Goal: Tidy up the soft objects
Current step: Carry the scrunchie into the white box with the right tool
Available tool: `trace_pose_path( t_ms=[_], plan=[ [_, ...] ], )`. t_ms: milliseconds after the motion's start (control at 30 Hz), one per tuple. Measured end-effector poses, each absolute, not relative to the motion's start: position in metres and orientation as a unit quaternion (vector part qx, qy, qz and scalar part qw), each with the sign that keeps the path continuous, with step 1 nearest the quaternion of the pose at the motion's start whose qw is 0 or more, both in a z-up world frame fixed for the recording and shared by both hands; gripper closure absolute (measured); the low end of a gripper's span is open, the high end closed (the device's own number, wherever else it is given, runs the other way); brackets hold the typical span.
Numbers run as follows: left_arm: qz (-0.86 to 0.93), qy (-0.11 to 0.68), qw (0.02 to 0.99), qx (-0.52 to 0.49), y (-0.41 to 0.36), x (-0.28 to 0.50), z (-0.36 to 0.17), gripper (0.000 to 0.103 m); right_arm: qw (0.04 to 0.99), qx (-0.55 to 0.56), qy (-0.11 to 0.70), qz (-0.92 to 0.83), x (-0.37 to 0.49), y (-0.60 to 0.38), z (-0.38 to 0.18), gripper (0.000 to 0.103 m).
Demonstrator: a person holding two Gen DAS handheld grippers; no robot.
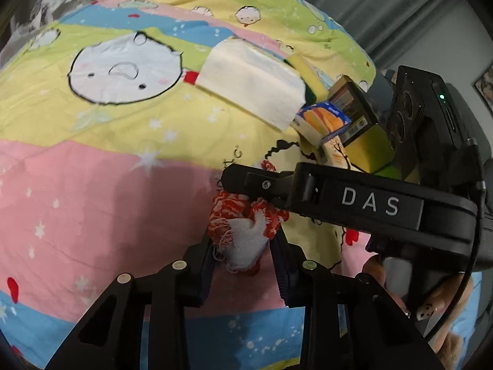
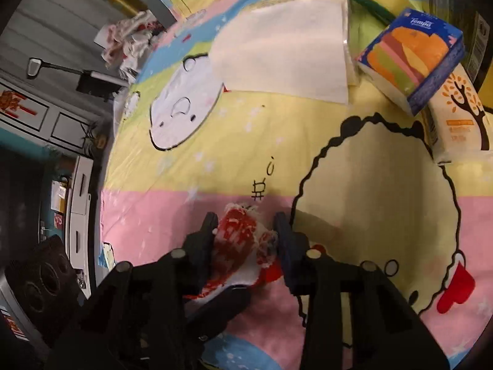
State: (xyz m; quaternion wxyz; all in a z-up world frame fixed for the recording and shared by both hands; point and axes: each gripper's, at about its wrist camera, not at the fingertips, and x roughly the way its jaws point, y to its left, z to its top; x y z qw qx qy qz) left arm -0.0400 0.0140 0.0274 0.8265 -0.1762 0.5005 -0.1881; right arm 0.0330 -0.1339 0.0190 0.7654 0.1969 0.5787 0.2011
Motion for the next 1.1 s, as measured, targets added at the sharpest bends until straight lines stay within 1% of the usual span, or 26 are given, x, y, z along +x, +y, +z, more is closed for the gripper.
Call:
trace_pose_path(
  t_ms=[133,333,567,700,933,1100],
  plan=[
    [-0.209,0.483,0.837,-0.152,-0.006,-0.039,0.045,0.069,0.782,0.214,0.552,0.194,0.025,-0.153,0.037,0.071],
    [-0.264,0.456,0.843,-0.108,-0.055,-0.035,0.075,0.069,0.823,0.252,0.487,0.148,0.007,-0.214,0.073,0.072],
    [-0.369,0.422,0.826,-0.055,-0.148,-0.028,0.106,0.069,0.866,0.289,0.405,0.052,-0.024,-0.307,0.110,0.072],
    [-0.421,0.413,0.806,-0.044,-0.199,-0.023,0.117,0.069,0.880,0.300,0.367,-0.013,-0.037,-0.357,0.128,0.072],
    [-0.473,0.401,0.783,-0.048,-0.278,0.003,0.137,0.069,0.893,0.303,0.325,-0.078,-0.032,-0.425,0.151,0.072],
    [-0.479,0.405,0.778,-0.037,-0.315,0.018,0.140,0.069,0.895,0.288,0.320,-0.116,-0.017,-0.451,0.155,0.073]
  ],
)
